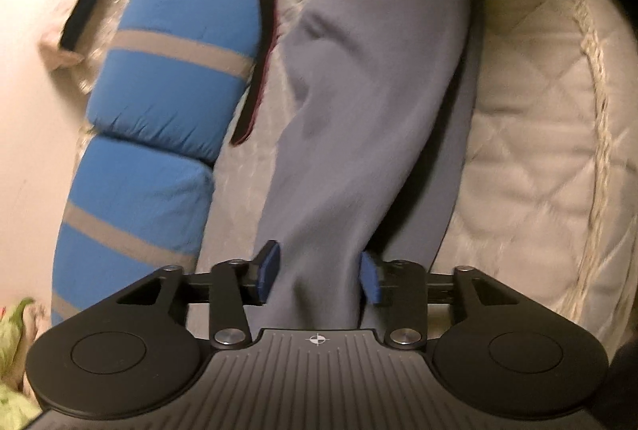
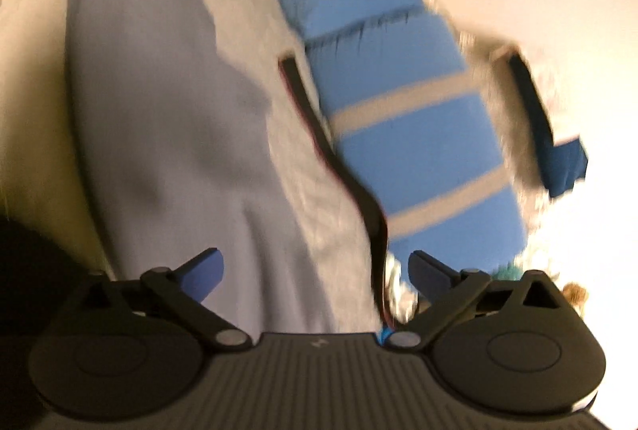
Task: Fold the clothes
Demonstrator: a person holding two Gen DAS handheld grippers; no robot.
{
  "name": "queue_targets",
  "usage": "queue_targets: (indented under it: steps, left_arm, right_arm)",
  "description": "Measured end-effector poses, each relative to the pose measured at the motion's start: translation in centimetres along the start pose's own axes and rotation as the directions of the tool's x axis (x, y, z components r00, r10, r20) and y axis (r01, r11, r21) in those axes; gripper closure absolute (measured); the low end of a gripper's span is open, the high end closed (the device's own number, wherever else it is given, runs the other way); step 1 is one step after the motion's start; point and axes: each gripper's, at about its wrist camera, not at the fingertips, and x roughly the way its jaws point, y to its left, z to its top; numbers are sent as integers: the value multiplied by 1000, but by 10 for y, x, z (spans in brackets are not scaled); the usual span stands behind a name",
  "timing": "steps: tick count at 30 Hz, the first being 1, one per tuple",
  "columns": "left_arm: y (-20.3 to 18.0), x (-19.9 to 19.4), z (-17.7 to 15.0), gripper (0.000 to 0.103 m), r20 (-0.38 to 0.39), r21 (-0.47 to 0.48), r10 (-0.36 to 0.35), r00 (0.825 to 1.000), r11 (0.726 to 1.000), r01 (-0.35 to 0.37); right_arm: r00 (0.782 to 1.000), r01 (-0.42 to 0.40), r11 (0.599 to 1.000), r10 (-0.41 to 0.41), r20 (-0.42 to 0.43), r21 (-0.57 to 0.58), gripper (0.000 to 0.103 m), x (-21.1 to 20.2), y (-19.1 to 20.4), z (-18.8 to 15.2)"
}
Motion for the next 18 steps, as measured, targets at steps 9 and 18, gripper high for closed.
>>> queue_targets:
  steps: [9,18]
  left_arm:
    - [68,-30,-69,34,-8,-258,11,1000,966,-12]
    - [124,-45,-143,34,-23,-460,-41,999,887,26]
  right_arm:
    - [985,-82,996,77,157,26,0,-1,46,75]
    - [949,-111,990,133,287,-90,0,-8,115,129]
